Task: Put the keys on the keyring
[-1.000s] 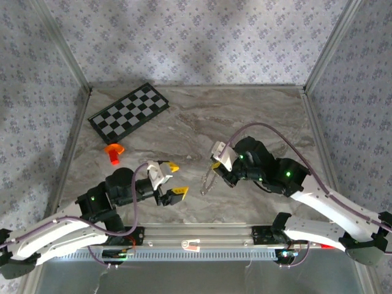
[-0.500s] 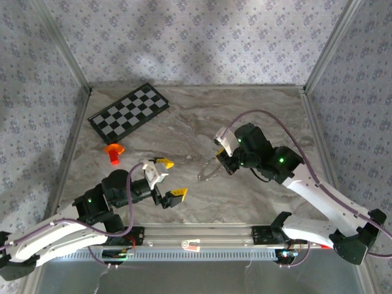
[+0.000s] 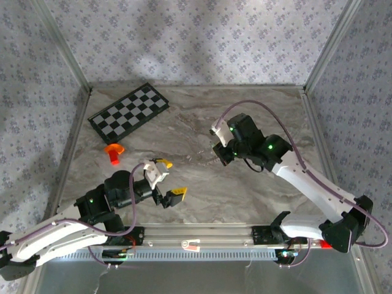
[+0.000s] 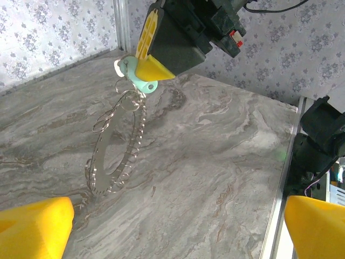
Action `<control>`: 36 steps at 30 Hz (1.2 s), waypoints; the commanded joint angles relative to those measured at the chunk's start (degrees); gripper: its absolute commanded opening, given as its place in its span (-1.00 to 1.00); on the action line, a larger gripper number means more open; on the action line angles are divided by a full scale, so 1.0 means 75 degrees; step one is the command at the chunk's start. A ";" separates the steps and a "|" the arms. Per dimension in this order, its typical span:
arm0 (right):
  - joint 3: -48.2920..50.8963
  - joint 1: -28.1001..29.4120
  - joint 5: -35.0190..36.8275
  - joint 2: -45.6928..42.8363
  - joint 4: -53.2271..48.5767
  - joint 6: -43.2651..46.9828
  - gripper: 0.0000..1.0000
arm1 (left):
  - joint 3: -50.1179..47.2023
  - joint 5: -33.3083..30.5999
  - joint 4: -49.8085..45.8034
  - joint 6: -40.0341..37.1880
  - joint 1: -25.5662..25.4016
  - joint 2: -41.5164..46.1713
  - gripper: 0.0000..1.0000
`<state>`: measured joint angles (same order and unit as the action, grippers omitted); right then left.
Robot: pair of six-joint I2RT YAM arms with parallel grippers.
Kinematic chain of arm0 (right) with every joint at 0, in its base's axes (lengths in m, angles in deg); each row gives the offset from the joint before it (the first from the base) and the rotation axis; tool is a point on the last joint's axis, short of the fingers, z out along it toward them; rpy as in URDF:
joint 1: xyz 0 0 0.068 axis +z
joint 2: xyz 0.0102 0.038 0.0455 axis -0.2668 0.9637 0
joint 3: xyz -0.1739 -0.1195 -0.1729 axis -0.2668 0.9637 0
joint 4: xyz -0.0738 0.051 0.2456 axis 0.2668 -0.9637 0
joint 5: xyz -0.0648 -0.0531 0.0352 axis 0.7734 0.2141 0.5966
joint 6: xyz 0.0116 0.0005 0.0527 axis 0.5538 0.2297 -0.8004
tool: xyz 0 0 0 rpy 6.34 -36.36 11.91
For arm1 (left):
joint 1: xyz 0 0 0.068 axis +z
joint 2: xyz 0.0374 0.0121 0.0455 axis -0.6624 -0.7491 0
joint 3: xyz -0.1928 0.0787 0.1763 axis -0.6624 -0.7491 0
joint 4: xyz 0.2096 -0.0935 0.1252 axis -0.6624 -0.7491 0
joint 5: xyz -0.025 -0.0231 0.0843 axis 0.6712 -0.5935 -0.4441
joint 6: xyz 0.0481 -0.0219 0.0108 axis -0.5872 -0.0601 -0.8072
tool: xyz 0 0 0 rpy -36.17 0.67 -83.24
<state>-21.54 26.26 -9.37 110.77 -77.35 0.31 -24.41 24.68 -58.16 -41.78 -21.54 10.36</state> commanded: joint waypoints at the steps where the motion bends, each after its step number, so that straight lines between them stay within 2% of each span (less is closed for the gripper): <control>1: -0.0362 -0.0069 0.0067 0.0105 0.0217 -0.0095 -1.00 | 0.0060 -0.0251 -0.0134 0.0156 0.0001 0.0079 0.99; 16: -0.0299 -0.0226 -0.0109 0.0554 0.0401 -0.0028 -1.00 | 0.0280 -0.0873 -0.0804 0.0493 0.0001 0.0047 0.99; 36: -0.1852 -0.0733 -0.0292 0.3070 0.1015 0.0346 -1.00 | 0.0262 -0.1050 -0.0796 0.0448 0.0021 0.0230 1.00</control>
<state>-32.06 21.41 -10.27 131.97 -71.49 1.73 -24.28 17.52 -64.39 -38.96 -21.54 11.45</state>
